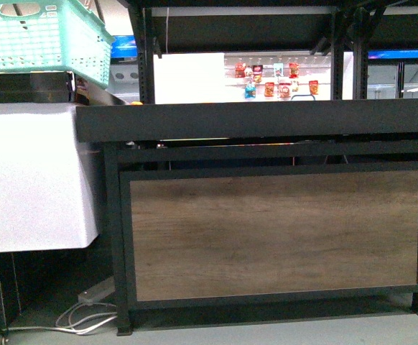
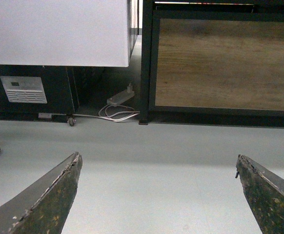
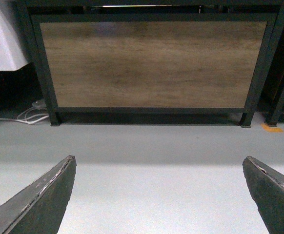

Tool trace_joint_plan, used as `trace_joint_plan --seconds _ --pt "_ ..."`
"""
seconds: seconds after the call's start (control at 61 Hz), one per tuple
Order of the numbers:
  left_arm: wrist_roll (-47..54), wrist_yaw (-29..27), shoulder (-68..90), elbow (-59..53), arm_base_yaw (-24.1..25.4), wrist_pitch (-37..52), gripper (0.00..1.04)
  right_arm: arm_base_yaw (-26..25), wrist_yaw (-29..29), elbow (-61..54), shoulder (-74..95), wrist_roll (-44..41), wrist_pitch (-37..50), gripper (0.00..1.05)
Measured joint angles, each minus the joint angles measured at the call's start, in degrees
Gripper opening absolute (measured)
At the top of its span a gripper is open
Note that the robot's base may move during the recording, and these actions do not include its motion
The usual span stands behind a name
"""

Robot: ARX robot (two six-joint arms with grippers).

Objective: Pick lemon from shelf

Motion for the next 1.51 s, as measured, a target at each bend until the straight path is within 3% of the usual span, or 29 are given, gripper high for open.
trace_joint_plan --seconds 1.508 --pt "0.0 0.0 0.0 0.0 0.0 0.0 0.97 0.0 -0.02 0.0 0.0 0.0 0.0 1.02"
